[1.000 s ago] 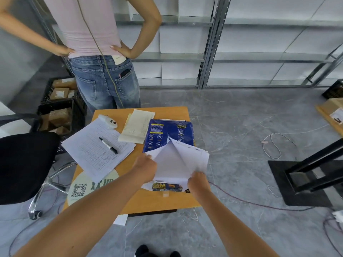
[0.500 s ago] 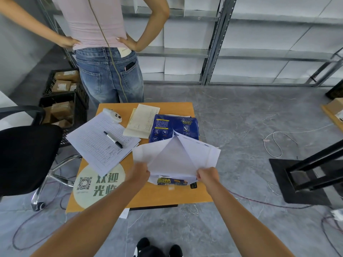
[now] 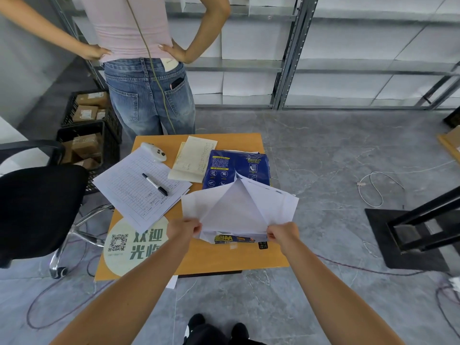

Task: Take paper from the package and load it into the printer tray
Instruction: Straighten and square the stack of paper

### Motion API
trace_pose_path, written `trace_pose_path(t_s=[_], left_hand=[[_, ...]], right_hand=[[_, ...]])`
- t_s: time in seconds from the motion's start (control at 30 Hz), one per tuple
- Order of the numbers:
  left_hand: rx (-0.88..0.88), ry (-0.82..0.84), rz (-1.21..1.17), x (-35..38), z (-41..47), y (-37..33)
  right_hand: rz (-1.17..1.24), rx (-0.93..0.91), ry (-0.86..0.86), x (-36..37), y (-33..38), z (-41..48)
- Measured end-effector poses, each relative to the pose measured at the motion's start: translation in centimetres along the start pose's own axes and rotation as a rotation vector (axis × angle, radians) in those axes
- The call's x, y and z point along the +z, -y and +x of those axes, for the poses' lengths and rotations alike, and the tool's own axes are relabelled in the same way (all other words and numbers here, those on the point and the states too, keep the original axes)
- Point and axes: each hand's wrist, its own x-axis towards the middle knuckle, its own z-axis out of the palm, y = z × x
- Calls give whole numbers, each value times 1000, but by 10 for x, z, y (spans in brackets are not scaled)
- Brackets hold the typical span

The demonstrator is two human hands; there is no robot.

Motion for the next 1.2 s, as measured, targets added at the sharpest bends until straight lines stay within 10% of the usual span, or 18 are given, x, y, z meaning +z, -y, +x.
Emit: trace_pose_path(t_s=[0.9, 1.2], left_hand=[[217, -147, 211, 18, -22, 5], [28, -127, 55, 15, -7, 1]], right_hand=[[-181, -141, -38, 9, -4, 17], [-212, -137, -80, 14, -2, 16]])
